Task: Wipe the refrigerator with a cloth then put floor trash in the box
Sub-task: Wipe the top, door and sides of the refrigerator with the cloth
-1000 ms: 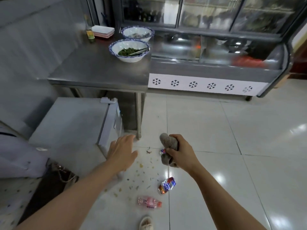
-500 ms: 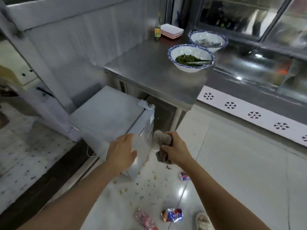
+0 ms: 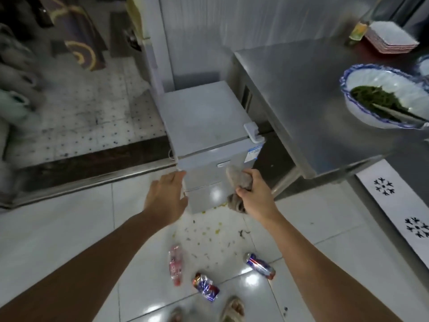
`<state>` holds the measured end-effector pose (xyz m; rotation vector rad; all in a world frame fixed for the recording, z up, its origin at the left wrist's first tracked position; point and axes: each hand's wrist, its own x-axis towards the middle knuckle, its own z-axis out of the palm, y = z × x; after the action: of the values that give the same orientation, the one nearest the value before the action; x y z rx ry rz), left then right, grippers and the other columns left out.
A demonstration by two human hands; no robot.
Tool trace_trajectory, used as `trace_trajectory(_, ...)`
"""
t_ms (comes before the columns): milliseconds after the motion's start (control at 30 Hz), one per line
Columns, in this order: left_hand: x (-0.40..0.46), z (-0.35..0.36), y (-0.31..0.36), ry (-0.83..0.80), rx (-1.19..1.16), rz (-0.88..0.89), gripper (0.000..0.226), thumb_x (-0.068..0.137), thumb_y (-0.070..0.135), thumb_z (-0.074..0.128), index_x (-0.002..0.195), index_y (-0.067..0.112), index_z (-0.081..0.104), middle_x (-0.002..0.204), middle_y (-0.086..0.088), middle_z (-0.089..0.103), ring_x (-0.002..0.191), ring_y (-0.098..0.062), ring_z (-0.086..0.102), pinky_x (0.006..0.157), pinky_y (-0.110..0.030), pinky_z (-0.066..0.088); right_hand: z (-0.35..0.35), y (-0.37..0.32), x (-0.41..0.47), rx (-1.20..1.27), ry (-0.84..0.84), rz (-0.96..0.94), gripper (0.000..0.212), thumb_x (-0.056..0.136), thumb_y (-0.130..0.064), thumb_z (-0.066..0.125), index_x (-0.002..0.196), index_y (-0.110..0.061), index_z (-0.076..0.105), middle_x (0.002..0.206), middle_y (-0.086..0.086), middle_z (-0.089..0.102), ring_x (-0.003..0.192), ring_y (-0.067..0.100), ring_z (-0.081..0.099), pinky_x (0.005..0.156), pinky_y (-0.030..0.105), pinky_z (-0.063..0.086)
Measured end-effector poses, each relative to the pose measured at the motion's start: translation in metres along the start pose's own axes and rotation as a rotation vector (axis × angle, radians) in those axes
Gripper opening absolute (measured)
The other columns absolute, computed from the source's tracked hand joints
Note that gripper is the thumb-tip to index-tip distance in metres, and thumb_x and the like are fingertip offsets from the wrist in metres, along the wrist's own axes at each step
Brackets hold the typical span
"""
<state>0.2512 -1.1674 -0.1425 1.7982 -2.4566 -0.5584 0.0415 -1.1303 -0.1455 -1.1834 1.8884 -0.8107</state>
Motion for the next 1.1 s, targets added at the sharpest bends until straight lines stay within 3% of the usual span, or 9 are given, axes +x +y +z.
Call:
trace_trajectory(100,-0.003,0.013,-0.003,0.013,-0.036,-0.052,0.066,0.086,0.029,0.061,0.142,0.014,0.030,0.142,-0.007,0.043,0.129,-0.025,0.040,0.109,-0.039,0.028,0.009,0.009,0.008,0.056,0.008,0.003,0.037,0.088,-0.002,0.059,0.121,-0.013,0.046,0.090,-0.009,0.054,0.079,-0.001,0.055,0.066,0.007,0.044)
trace_trajectory(167,-0.001,0.023,-0.009,0.027,-0.053,-0.066,0.066,0.085,0.029,0.062,0.141,0.014,0.031,0.141,-0.007,0.045,0.128,-0.025,0.041,0.108,-0.039,0.029,0.019,0.014,0.013,0.080,0.017,-0.011,0.036,0.089,-0.001,0.058,0.120,-0.015,0.046,0.088,-0.011,0.053,0.074,-0.007,0.054,0.058,0.002,0.043)
trace_trajectory(300,0.013,0.040,-0.025,0.076,-0.053,-0.075,0.063,0.084,0.027,0.062,0.139,0.013,0.034,0.135,-0.007,0.050,0.122,-0.025,0.046,0.104,-0.038,0.032,0.044,0.021,0.026,0.080,0.020,-0.079,0.038,0.089,0.000,0.057,0.121,-0.018,0.048,0.098,-0.006,0.054,0.081,-0.005,0.055,0.066,-0.001,0.042)
trace_trajectory(433,0.031,0.060,-0.034,0.139,-0.086,-0.101,0.062,0.082,0.024,0.064,0.137,0.015,0.036,0.131,-0.007,0.052,0.118,-0.025,0.049,0.100,-0.039,0.036,0.062,0.030,0.040,0.057,0.004,-0.174,0.040,0.089,-0.003,0.058,0.124,-0.019,0.047,0.116,-0.001,0.054,0.105,0.011,0.054,0.091,0.021,0.046)
trace_trajectory(567,0.043,0.084,-0.036,0.205,-0.127,-0.146,0.064,0.082,0.025,0.065,0.137,0.017,0.034,0.133,-0.004,0.051,0.120,-0.023,0.047,0.101,-0.039,0.035,0.074,0.043,0.058,0.037,0.040,-0.316,0.040,0.089,-0.010,0.060,0.126,-0.018,0.046,0.120,-0.001,0.052,0.107,0.004,0.051,0.085,0.003,0.041)
trace_trajectory(667,0.051,0.104,-0.037,0.286,-0.177,-0.205,0.063,0.081,0.017,0.066,0.137,0.017,0.035,0.134,-0.005,0.050,0.123,-0.023,0.045,0.104,-0.039,0.033,0.086,0.055,0.069,0.018,0.039,-0.457,0.046,0.089,-0.008,0.060,0.131,-0.016,0.043,0.127,-0.001,0.047,0.115,0.003,0.045,0.088,0.001,0.040)
trace_trajectory(833,0.066,0.143,-0.047,0.393,-0.222,-0.288,0.071,0.081,0.010,0.062,0.142,0.018,0.027,0.146,-0.005,0.038,0.135,-0.023,0.032,0.112,-0.040,0.025,0.108,0.086,0.088,0.018,0.070,-0.767,0.054,0.086,0.002,0.060,0.135,-0.008,0.040,0.141,0.006,0.038,0.133,0.013,0.036,0.105,0.019,0.040)
trace_trajectory(967,0.076,0.179,-0.064,0.485,-0.227,-0.231,0.076,0.079,0.008,0.062,0.144,0.017,0.024,0.146,-0.005,0.038,0.135,-0.023,0.033,0.112,-0.039,0.026,0.131,0.120,0.114,-0.019,0.174,-1.102,0.055,0.082,0.013,0.057,0.134,-0.002,0.043,0.139,0.015,0.040,0.134,0.024,0.038,0.105,0.043,0.042)
trace_trajectory(1100,0.085,0.213,-0.083,0.615,-0.301,-0.147,0.071,0.078,0.003,0.059,0.141,0.017,0.028,0.141,-0.004,0.044,0.130,-0.021,0.039,0.108,-0.040,0.034,0.157,0.149,0.144,-0.217,0.297,-1.453,0.055,0.084,0.007,0.060,0.131,-0.011,0.037,0.136,0.011,0.034,0.131,0.026,0.038,0.100,0.046,0.045)
